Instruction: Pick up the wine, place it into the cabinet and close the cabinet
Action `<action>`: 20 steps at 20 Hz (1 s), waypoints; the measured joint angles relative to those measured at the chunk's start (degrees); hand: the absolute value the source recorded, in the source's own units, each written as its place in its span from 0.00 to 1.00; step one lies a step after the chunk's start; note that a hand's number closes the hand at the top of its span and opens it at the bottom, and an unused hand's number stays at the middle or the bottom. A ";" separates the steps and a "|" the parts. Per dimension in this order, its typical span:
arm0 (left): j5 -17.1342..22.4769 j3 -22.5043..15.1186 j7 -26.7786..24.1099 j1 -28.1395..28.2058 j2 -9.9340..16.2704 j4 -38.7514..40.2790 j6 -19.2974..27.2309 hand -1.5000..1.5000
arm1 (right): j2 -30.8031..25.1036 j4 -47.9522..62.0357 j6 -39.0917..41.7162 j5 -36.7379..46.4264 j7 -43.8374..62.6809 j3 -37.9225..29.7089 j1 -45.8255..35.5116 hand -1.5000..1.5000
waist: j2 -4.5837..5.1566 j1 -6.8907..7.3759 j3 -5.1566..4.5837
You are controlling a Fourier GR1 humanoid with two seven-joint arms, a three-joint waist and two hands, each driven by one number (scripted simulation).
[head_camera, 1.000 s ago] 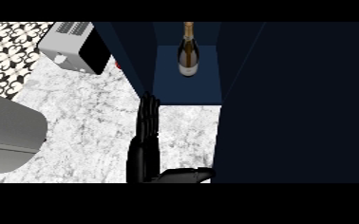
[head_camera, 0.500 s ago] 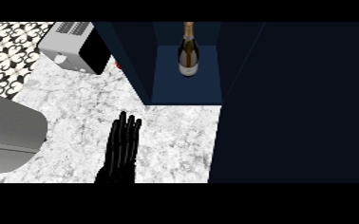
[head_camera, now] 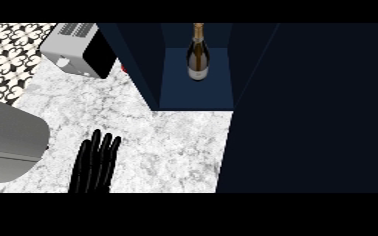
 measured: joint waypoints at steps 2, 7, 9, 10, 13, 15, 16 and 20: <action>1.18 1.98 -0.27 1.18 1.37 -0.82 -1.52 0.00 | 0.57 -0.02 -0.07 -0.45 1.12 1.27 1.12 1.00 | 0.01 0.03 0.00; 4.18 7.74 -1.19 4.58 5.07 -3.06 -5.21 0.00 | 2.20 -0.01 -1.43 -1.01 4.79 6.73 2.69 1.00 | -0.02 0.17 -0.02; 5.91 10.43 -2.36 6.29 6.08 -3.07 -7.50 0.00 | 2.48 0.02 -1.14 -1.13 5.10 9.26 3.61 1.00 | -0.04 0.23 -0.03; 6.96 11.89 -2.45 7.24 7.02 -3.89 -8.54 0.00 | 2.44 -0.01 -0.77 -1.17 5.44 10.69 3.69 1.00 | -0.07 0.32 -0.03; 9.34 15.47 -3.38 9.43 8.34 -3.54 -11.56 0.00 | 2.14 -0.12 0.62 -0.87 5.51 15.79 3.90 1.00 | -0.14 0.29 -0.05; 11.49 18.86 -3.32 10.91 10.04 -4.06 -13.79 0.00 | 2.50 0.02 0.44 -0.30 5.44 19.61 3.58 1.00 | -0.18 0.35 -0.06; 12.60 20.48 -3.14 11.80 10.91 -4.43 -14.98 0.00 | 2.51 -0.02 -0.05 -0.07 6.01 20.72 3.25 1.00 | -0.19 0.37 -0.06; 14.76 24.87 -3.09 14.06 12.37 -3.96 -18.31 0.00 | 2.49 0.00 -4.37 3.33 7.11 26.66 1.95 1.00 | -0.25 0.23 -0.08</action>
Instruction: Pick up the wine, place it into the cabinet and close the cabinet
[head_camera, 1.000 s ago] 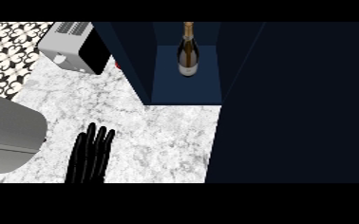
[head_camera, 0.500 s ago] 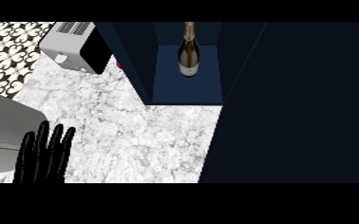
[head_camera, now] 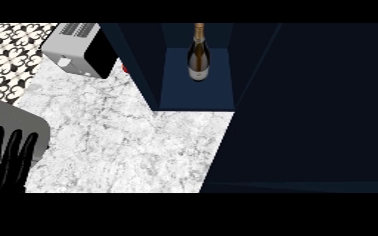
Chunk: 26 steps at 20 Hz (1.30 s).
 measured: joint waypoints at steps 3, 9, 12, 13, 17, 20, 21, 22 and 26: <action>1.54 3.42 0.62 0.34 1.20 0.96 -2.19 0.00 | -1.22 0.03 -3.92 2.57 0.10 2.41 -1.28 1.00 | -0.05 -0.11 -0.04; 4.36 8.44 2.25 1.39 3.30 1.71 -6.51 0.00 | -2.23 1.58 -12.32 5.96 -1.06 5.75 -5.06 1.00 | -0.09 0.08 -0.06; 4.75 9.64 2.74 1.63 3.61 2.05 -7.77 0.00 | -2.57 3.04 -17.37 8.52 -1.90 8.25 -8.67 1.00 | -0.12 0.18 -0.09; 5.20 10.29 2.94 1.86 3.76 2.26 -8.46 0.00 | -3.28 3.00 -18.54 9.36 -1.76 8.66 -9.65 1.00 | -0.14 0.21 -0.10; 6.57 11.79 4.48 1.28 3.78 2.34 -9.57 0.00 | -5.97 3.58 -23.25 11.47 -2.70 10.04 -14.16 1.00 | -0.07 0.34 -0.09; 7.59 12.52 5.44 0.49 3.45 2.85 -10.50 0.00 | -7.99 3.99 -26.78 12.51 -1.66 11.12 -18.02 1.00 | -0.02 0.44 -0.12; 7.62 12.51 5.47 0.77 3.29 2.69 -11.09 0.00 | -8.62 4.17 -27.93 12.62 -1.32 11.42 -19.35 1.00 | 0.00 0.62 -0.13; 7.89 12.52 5.73 0.17 3.14 3.12 -11.49 0.00 | -9.31 4.32 -28.87 12.69 -0.89 11.88 -20.73 1.00 | 0.03 0.59 -0.15; 8.40 12.64 7.06 -1.62 2.69 3.72 -12.04 0.00 | -11.10 5.62 -32.24 10.16 -0.36 12.40 -26.02 1.00 | 0.28 1.03 -0.15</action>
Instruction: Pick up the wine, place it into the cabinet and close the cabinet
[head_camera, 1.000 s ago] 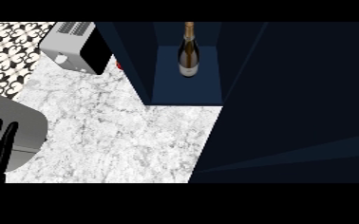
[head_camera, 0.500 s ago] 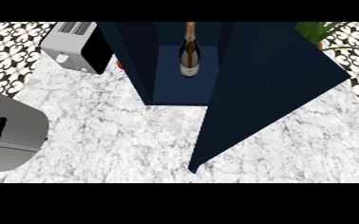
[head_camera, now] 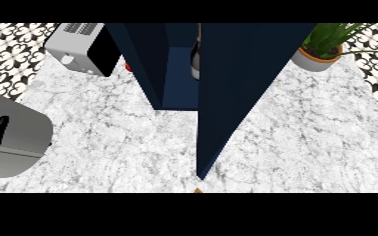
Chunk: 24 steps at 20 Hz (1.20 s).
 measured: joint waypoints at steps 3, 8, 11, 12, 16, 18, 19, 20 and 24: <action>0.50 0.21 1.49 -1.64 -0.13 -0.10 0.46 0.00 | -0.09 1.70 -2.35 -3.00 0.40 -0.87 -4.22 1.00 | 0.17 0.27 0.02; 0.08 -0.86 2.62 -2.61 -1.30 -0.58 1.23 0.00 | 4.49 9.94 -5.19 -8.22 -0.29 -4.90 -14.93 1.00 | 0.36 1.21 0.03; -1.29 -1.80 2.22 -3.18 -2.74 0.05 1.80 0.00 | 7.86 18.55 -6.43 -11.42 -1.81 -8.85 -23.43 1.00 | 0.40 1.29 0.05; -1.63 -1.87 2.81 -3.73 -2.87 -0.40 2.80 0.00 | 8.54 21.15 -6.59 -12.66 -2.05 -10.29 -26.33 1.00 | 0.40 1.20 0.07; -1.58 -1.01 3.85 -5.32 -3.32 1.35 2.28 0.00 | 10.10 32.53 -6.72 -17.09 -5.82 -15.14 -36.22 1.00 | 0.43 1.03 0.10; -1.44 -0.59 4.29 -6.60 -3.80 2.10 2.52 0.00 | 10.47 38.24 -5.88 -16.72 -7.63 -16.59 -40.19 1.00 | 0.44 0.79 0.11; -1.89 -0.86 4.36 -6.49 -4.20 2.02 2.83 0.00 | 10.61 40.57 -5.25 -16.22 -8.23 -17.50 -41.87 1.00 | 0.40 0.65 0.11; -2.02 -0.86 4.81 -7.12 -4.32 2.15 3.05 0.00 | 10.73 43.05 -4.61 -15.78 -9.17 -18.06 -43.15 1.00 | 0.39 0.47 0.12; -3.15 -0.60 5.11 -7.58 -5.55 2.48 3.28 0.00 | 10.75 52.28 -0.94 -15.55 -13.69 -22.55 -46.24 1.00 | 0.35 0.17 0.14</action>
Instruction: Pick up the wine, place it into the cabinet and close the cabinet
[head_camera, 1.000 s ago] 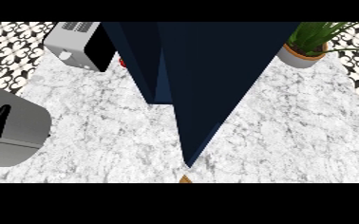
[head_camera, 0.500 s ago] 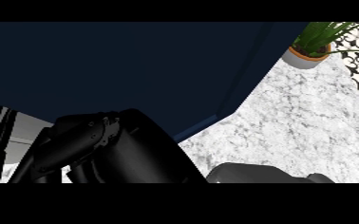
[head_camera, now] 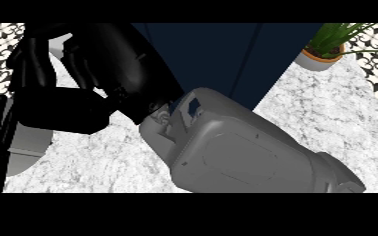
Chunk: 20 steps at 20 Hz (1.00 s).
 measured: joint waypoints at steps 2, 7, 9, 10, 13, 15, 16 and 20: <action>-0.20 0.58 0.32 0.49 -0.18 -0.35 -0.41 0.00 | 0.16 4.30 1.74 -0.35 -1.69 -2.91 -1.50 1.00 | -0.03 -0.01 0.00; -1.02 1.44 1.33 0.22 -1.05 0.12 -1.20 0.00 | 0.39 12.42 7.00 -2.16 -7.58 -7.40 -2.87 1.00 | -0.47 -0.07 -0.07; -1.33 1.86 1.60 0.34 -1.37 0.01 -1.31 0.00 | 0.25 13.82 9.35 -2.67 -9.50 -8.34 -2.64 1.00 | -0.89 0.00 -0.22; -1.51 2.15 1.44 0.32 -1.46 0.60 -1.81 0.00 | 0.36 14.88 10.02 -2.58 -10.71 -8.75 -2.74 1.00 | -1.07 0.03 -0.17; -1.53 2.57 2.35 0.41 -1.46 -0.42 -1.68 0.00 | -0.07 16.91 12.88 -2.99 -13.87 -9.77 -2.52 1.00 | -1.55 0.36 -0.28; -1.76 2.30 2.94 -0.37 -1.66 -0.35 -1.39 0.00 | -0.06 18.19 13.41 -2.33 -15.30 -9.85 -2.66 1.00 | -1.83 0.33 -0.15; -1.73 2.29 3.21 -0.56 -1.68 -0.38 -1.50 0.00 | -0.31 18.48 13.98 -2.03 -16.08 -9.77 -2.58 1.00 | -1.94 0.34 -0.22; -1.52 2.71 3.80 -0.40 -1.78 -0.69 -1.72 0.00 | -1.71 19.10 15.81 -0.45 -19.33 -9.27 -1.60 1.00 | -2.50 0.55 -0.38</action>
